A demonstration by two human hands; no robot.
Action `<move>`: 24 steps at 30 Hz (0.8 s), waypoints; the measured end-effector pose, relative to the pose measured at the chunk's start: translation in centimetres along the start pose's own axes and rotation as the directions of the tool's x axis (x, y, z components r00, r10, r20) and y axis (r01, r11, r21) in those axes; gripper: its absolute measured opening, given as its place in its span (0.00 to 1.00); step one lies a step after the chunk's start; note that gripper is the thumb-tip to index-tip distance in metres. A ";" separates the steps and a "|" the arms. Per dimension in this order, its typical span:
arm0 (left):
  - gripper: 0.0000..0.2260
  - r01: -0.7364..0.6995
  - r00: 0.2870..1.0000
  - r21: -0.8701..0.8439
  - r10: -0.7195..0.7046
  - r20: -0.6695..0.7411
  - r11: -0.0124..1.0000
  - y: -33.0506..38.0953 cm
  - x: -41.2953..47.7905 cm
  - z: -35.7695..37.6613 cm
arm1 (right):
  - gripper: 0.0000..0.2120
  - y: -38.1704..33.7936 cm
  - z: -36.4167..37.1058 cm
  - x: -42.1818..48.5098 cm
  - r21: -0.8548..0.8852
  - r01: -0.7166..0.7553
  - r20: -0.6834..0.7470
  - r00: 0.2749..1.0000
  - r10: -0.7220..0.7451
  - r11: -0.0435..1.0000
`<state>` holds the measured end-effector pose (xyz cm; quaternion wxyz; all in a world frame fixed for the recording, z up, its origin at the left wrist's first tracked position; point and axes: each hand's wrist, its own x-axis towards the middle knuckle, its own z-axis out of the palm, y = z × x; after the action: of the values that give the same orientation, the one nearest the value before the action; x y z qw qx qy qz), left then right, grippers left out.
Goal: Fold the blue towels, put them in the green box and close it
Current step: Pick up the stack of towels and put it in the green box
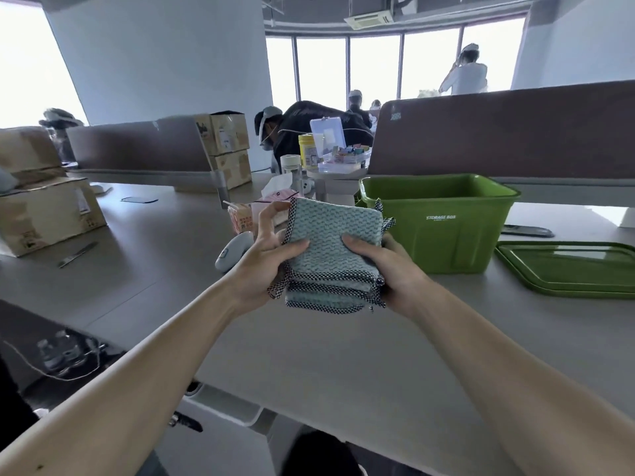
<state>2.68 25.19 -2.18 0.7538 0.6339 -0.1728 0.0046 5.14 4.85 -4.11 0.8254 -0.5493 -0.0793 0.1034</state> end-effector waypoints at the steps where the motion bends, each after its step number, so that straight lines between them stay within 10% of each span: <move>1: 0.25 -0.012 0.999 -0.013 0.013 0.034 1.000 0.2 -0.2 0.4 | 0.32 -0.5 -0.3 -0.5 -0.003 0.009 -0.012 1.000 -0.009 1.000; 9: 0.30 -0.138 0.970 -0.020 0.140 0.198 0.990 0.5 -0.8 5.6 | 0.30 -3.7 -3.4 -4.5 -0.043 0.045 -0.055 0.997 -0.048 0.998; 15: 0.16 -0.088 0.954 0.148 0.041 0.297 0.985 0.5 -0.1 9.7 | 0.38 -6.0 -6.0 -7.4 -0.096 0.093 -0.099 0.990 -0.102 0.991; 24: 0.37 -0.228 0.946 0.288 0.141 0.293 0.930 1.7 4.1 14.4 | 0.22 -11.0 -7.8 -8.8 -0.031 0.058 -0.191 0.980 -0.062 0.998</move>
<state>2.44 10.87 2.48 0.6075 0.7226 -0.3292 0.0183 -0.54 -8.48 2.90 0.8250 -0.5643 -0.0174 0.0243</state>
